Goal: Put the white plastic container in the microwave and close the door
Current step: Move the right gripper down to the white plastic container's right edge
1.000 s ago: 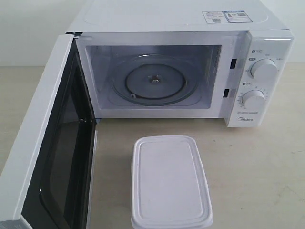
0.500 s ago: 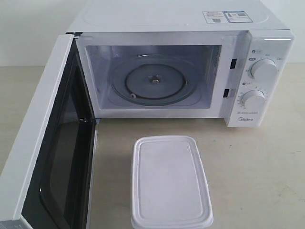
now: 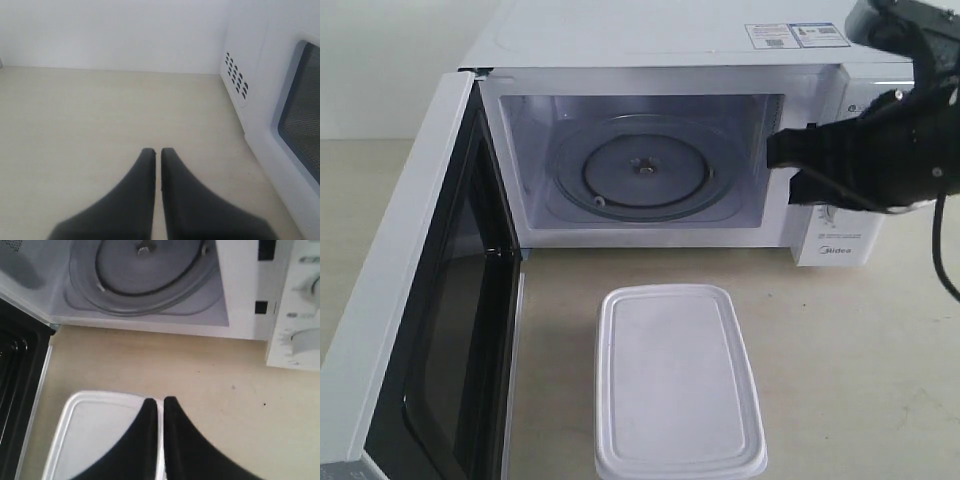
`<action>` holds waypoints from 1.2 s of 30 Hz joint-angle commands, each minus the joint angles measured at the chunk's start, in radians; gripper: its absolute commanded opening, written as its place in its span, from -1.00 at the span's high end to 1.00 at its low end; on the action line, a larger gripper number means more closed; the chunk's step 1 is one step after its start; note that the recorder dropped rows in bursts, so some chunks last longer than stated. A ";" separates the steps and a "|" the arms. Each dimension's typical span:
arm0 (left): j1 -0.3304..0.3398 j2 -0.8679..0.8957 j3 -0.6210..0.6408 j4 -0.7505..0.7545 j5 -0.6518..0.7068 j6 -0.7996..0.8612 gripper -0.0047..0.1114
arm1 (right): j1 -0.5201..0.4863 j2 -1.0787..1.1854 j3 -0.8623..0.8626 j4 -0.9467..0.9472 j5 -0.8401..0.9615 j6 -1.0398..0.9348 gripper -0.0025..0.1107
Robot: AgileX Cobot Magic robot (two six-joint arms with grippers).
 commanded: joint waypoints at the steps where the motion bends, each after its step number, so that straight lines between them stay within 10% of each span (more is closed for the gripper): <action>1: -0.004 -0.003 0.004 0.001 0.000 -0.007 0.84 | 0.012 -0.001 0.095 0.065 -0.038 -0.036 0.96; 13: -0.004 -0.003 0.004 0.001 0.000 -0.007 0.84 | -0.078 -0.001 0.271 0.903 0.312 -0.800 0.96; 29: -0.004 -0.003 0.004 0.001 0.000 -0.007 0.84 | -0.367 0.348 0.271 0.974 0.610 -1.105 0.95; 36: -0.004 -0.003 0.004 0.001 0.000 -0.007 0.84 | -0.358 0.510 0.271 1.144 0.574 -1.304 0.22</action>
